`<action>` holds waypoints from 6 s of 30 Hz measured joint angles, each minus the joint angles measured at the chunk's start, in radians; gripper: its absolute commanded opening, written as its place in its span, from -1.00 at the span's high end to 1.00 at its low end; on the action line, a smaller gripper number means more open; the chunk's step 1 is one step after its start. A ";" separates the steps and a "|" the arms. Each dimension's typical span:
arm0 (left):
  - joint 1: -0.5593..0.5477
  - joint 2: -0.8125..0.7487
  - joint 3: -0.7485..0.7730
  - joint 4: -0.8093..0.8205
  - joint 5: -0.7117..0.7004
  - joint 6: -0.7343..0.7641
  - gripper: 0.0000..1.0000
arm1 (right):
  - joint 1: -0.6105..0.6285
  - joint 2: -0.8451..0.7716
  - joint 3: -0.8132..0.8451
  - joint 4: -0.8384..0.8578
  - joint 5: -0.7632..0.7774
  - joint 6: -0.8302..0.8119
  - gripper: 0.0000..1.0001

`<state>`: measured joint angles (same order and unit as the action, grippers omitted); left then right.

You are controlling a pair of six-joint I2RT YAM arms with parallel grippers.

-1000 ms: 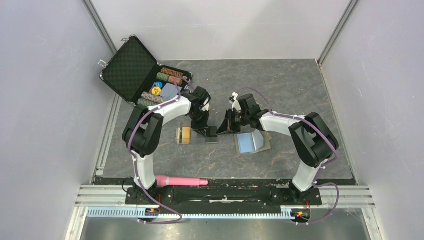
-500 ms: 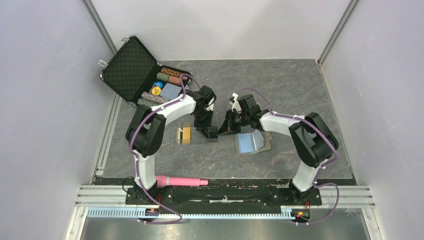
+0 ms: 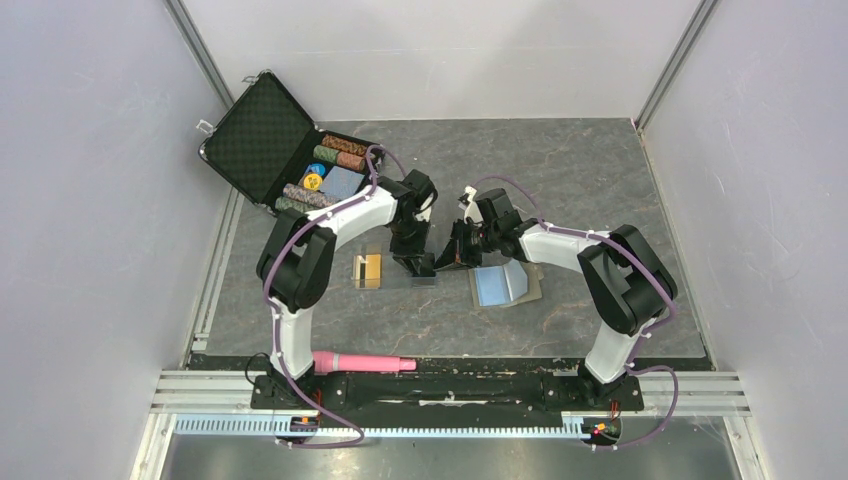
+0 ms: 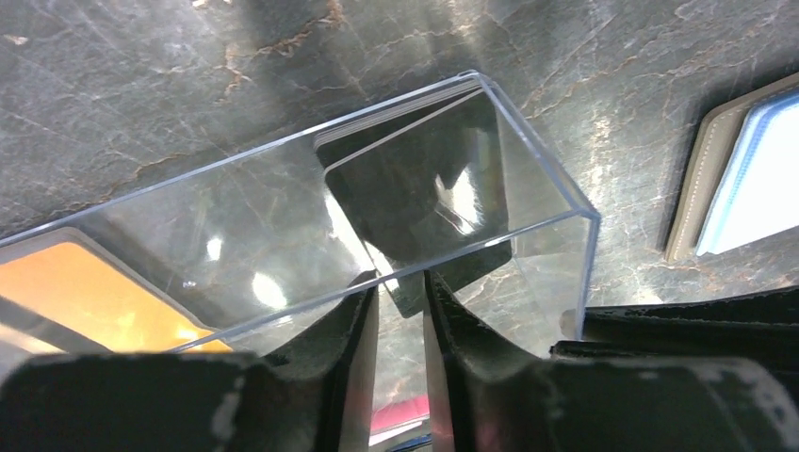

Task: Put the credit cards into the card holder
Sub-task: Pick up the credit card from the storage box.

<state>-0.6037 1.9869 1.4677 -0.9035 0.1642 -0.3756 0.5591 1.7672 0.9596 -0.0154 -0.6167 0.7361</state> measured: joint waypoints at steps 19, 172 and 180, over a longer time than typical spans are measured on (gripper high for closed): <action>-0.026 0.058 0.047 -0.053 -0.052 0.045 0.95 | 0.000 0.001 0.000 0.000 -0.005 0.000 1.00; -0.046 -0.008 0.073 -0.025 -0.130 0.036 0.51 | -0.001 0.045 0.029 0.059 0.033 -0.079 0.88; -0.013 -0.062 0.014 0.054 -0.042 -0.010 0.49 | -0.001 0.043 0.026 0.061 0.035 -0.079 0.88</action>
<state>-0.6163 1.9251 1.4815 -0.8494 0.1219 -0.3851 0.5583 1.8107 0.9852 0.0456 -0.5812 0.6575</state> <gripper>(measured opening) 0.253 0.174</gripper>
